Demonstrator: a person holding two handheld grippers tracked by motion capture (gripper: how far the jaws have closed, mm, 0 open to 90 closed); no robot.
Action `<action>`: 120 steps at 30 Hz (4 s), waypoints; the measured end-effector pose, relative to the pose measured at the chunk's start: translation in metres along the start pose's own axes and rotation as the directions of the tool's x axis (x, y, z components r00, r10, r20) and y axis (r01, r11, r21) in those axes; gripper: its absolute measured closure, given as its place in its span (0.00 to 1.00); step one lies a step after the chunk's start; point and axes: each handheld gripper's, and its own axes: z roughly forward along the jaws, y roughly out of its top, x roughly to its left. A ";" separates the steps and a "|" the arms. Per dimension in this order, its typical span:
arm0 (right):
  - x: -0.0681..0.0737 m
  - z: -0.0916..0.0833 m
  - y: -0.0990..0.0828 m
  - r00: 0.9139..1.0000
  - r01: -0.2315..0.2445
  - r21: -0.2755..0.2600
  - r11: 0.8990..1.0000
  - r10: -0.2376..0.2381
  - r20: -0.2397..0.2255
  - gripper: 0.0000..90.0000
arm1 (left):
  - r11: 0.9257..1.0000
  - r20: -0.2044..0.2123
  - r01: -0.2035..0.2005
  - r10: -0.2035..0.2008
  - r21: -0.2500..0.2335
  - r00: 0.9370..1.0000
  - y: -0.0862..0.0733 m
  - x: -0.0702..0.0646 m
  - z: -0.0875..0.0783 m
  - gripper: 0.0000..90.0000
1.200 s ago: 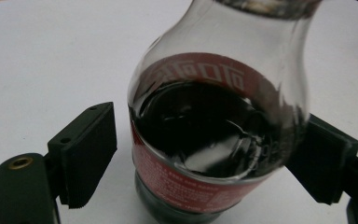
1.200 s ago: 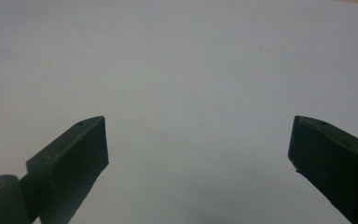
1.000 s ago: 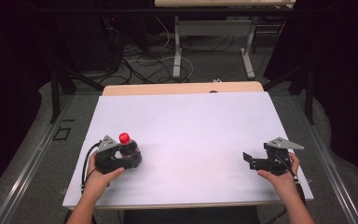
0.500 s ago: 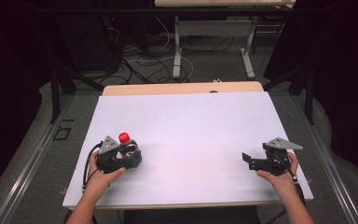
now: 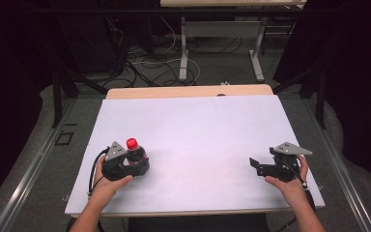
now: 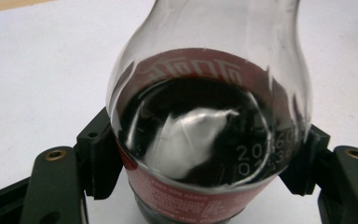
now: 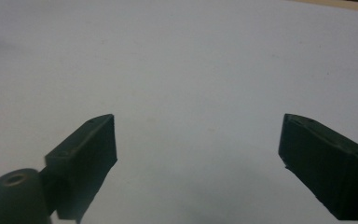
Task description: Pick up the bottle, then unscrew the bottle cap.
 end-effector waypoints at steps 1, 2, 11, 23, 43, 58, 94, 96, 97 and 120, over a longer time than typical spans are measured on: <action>0.001 -0.001 0.001 1.000 0.007 -0.006 1.000 -0.007 -0.005 0.17 | 1.000 0.010 0.002 -0.002 0.004 1.000 0.003 -0.003 0.001 0.32; 0.004 -0.002 0.003 1.000 0.005 -0.004 1.000 -0.005 -0.021 0.17 | 1.000 0.014 0.004 -0.004 0.003 1.000 0.006 -0.007 0.003 0.32; 0.032 -0.010 0.026 0.986 0.103 -0.059 0.993 -0.110 -0.123 0.28 | 0.998 0.095 -0.061 0.059 0.011 0.994 0.037 -0.047 0.018 0.32; 0.083 -0.020 0.061 0.952 0.142 -0.083 0.986 -0.159 -0.262 0.43 | 0.990 0.195 -0.137 0.129 0.032 0.972 0.058 -0.108 0.051 0.32; 0.151 -0.001 0.092 0.904 0.140 -0.066 0.988 -0.154 -0.398 0.56 | 0.981 0.273 -0.194 0.179 0.029 0.945 0.047 -0.143 0.065 0.32; 0.160 0.000 0.090 0.896 0.191 -0.061 0.980 -0.200 -0.397 0.67 | 0.977 0.289 -0.214 0.201 0.014 0.936 0.047 -0.152 0.058 0.32; 0.142 0.008 0.138 0.527 0.519 -0.143 0.843 -0.447 -0.723 0.48 | 0.962 0.380 -0.270 0.263 -0.036 0.887 0.047 -0.143 0.044 0.32; 0.143 0.001 0.137 0.578 0.496 -0.139 0.857 -0.446 -0.683 0.46 | 0.967 0.364 -0.252 0.246 -0.030 0.899 0.047 -0.141 0.044 0.32; 0.143 -0.002 0.137 0.608 0.482 -0.145 0.864 -0.449 -0.655 0.46 | 0.971 0.360 -0.239 0.232 -0.025 0.904 0.047 -0.140 0.044 0.32; 0.179 -0.005 0.107 0.902 0.246 -0.018 0.969 -0.236 -0.363 0.67 | 0.983 0.266 -0.182 0.176 -0.001 0.948 0.046 -0.142 0.046 0.33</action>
